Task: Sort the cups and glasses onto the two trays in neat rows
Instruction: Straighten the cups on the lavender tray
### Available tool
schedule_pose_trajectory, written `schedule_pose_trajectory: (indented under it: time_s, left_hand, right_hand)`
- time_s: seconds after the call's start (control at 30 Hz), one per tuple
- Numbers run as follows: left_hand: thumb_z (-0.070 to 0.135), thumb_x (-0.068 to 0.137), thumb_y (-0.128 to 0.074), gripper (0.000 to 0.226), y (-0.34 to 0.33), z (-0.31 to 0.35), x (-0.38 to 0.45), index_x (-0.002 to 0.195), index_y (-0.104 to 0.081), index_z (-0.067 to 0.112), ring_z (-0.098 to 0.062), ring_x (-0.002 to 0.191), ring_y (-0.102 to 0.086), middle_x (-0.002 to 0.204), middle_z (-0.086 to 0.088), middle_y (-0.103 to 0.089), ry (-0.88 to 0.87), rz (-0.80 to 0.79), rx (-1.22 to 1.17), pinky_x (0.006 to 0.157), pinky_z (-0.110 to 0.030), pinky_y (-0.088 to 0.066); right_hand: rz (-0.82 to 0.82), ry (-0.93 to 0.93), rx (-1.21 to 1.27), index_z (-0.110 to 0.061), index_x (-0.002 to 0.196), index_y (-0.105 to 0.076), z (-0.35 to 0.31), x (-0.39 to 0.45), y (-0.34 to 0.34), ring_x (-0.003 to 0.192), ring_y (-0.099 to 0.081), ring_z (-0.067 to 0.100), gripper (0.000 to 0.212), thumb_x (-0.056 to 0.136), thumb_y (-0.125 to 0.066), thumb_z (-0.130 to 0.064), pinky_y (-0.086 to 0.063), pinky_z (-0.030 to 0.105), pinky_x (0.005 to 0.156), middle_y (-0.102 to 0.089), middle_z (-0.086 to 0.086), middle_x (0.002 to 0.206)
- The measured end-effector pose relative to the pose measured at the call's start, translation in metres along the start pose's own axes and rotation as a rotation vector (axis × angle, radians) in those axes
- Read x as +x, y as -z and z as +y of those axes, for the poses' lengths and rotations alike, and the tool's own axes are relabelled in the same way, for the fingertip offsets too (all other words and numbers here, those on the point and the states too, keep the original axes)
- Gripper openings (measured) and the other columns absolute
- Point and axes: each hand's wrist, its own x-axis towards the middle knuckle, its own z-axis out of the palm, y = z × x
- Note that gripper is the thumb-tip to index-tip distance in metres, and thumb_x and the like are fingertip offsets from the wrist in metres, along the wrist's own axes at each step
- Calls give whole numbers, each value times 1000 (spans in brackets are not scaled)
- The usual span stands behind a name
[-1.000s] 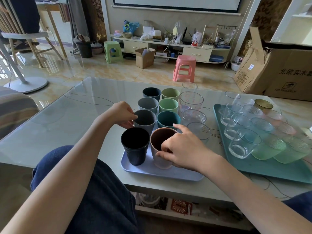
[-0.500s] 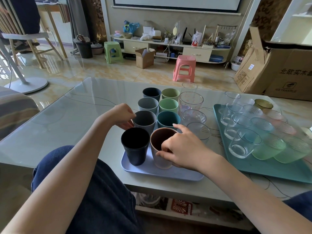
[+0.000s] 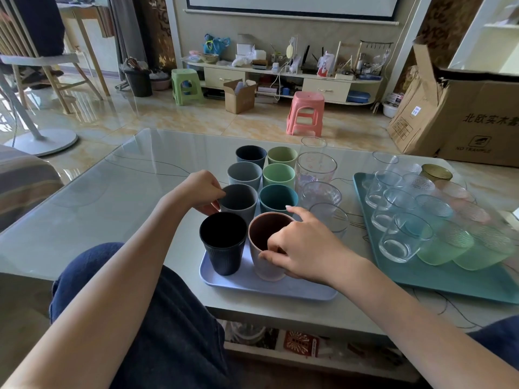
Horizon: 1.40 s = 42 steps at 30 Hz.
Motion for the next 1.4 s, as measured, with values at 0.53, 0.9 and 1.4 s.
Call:
schedule_pose_trajectory:
  time_s: [0.53,0.9,1.4]
  left_hand:
    - [5,80,-52,20,-3,2,-1,66,-67,4,-24,55,-71,57,-3,-69,-43,86,40,67,-35,-61]
    - [28,93,-48,36,-1,1,1,82,-67,-1,-23,58,-71,73,-8,-72,-10,72,-12,63,-33,-61]
    - [7,89,-49,20,-12,-32,6,74,-61,0,-16,41,-61,53,-6,-63,230,-165,50,35,-21,-47]
  right_hand:
    - [24,7,12,-19,86,-65,2,0,-4,95,-59,18,40,97,-36,-44,-4,34,116,-69,0,85]
    - [460,-190,1035,-12,91,-74,48,-21,3,88,-69,16,14,89,-60,-9,-50,19,86,-75,1,89]
    - [-8,-892,865,-14,84,-51,97,-65,-90,36,-43,15,21,91,-56,-34,-29,16,33,-57,4,56]
